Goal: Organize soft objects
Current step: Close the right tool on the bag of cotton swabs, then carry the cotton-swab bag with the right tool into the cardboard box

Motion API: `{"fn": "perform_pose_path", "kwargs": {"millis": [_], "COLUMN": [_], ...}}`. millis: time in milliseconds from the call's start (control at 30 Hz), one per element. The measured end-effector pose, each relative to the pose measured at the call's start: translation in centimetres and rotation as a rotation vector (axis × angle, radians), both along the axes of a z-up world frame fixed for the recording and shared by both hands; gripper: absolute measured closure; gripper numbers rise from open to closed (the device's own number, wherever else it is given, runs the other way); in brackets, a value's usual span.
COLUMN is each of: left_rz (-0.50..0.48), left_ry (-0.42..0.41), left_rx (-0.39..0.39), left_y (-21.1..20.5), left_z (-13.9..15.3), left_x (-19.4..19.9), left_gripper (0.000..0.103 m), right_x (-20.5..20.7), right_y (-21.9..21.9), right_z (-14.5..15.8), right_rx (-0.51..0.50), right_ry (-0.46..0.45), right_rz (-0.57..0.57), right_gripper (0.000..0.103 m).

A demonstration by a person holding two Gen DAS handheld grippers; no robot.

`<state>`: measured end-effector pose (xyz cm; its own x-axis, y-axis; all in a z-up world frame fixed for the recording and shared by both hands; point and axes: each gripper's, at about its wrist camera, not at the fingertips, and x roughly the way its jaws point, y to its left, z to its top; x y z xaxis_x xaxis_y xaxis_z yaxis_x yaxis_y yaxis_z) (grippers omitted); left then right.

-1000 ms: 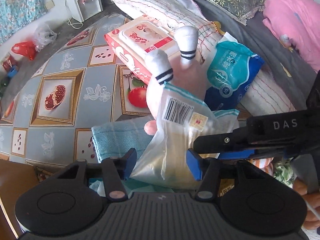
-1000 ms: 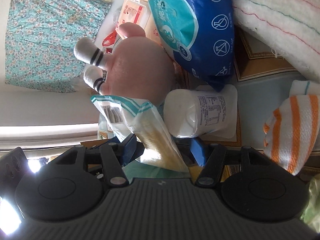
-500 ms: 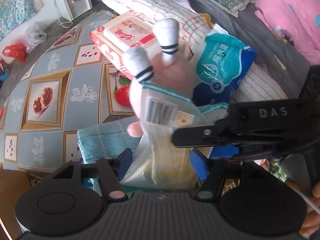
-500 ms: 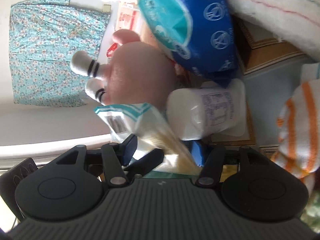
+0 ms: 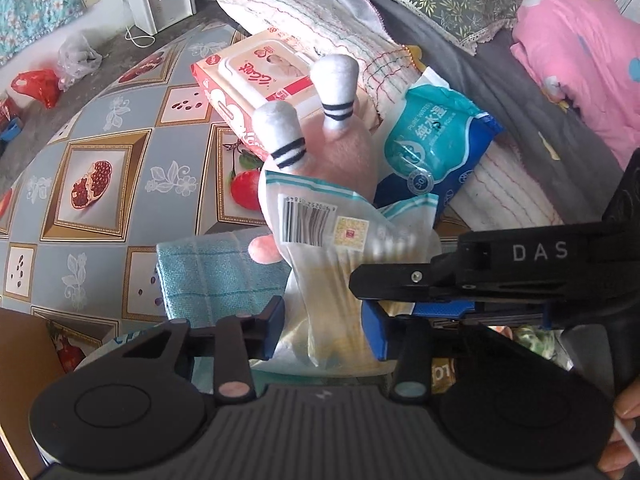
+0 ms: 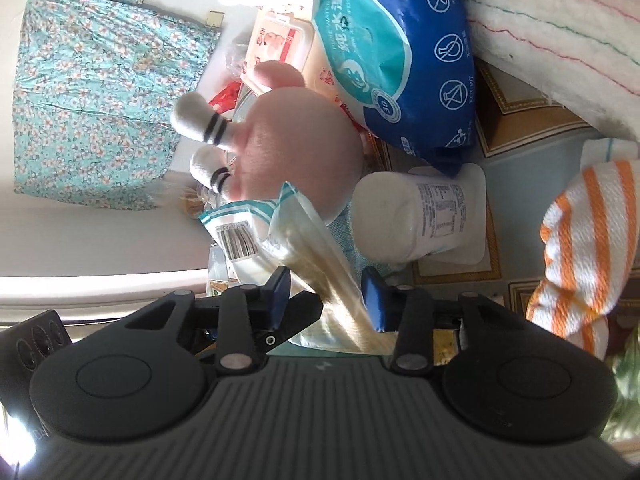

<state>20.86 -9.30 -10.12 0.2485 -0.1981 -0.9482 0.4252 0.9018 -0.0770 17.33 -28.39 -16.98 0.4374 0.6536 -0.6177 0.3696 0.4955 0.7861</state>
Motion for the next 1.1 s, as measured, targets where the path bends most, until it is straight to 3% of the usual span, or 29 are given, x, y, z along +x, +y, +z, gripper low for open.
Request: {"fn": "perform_pose_path", "kwargs": {"millis": [267, 567, 867, 1100], "left_rz": [-0.003, 0.08, 0.302, 0.525], "left_ry": [-0.035, -0.105, -0.187, -0.195], "left_rx": [-0.028, -0.094, -0.072, -0.019], "left_y": [0.8, 5.6, 18.2, 30.8], "left_z": [2.5, 8.4, 13.5, 12.8], "left_x": [-1.8, -5.0, -7.0, -7.6], "left_gripper": [0.06, 0.06, 0.06, 0.06], "right_x": [-1.2, -2.3, -1.1, 0.0], "right_y": [0.8, 6.2, 18.5, 32.7], "right_z": [2.9, 9.6, 15.3, 15.2], "right_rx": [-0.01, -0.029, 0.029, 0.056], "right_ry": [-0.038, -0.141, -0.231, -0.206], "right_rz": [0.0, 0.083, 0.298, 0.475], "right_gripper": [0.068, 0.068, 0.068, 0.069]}}
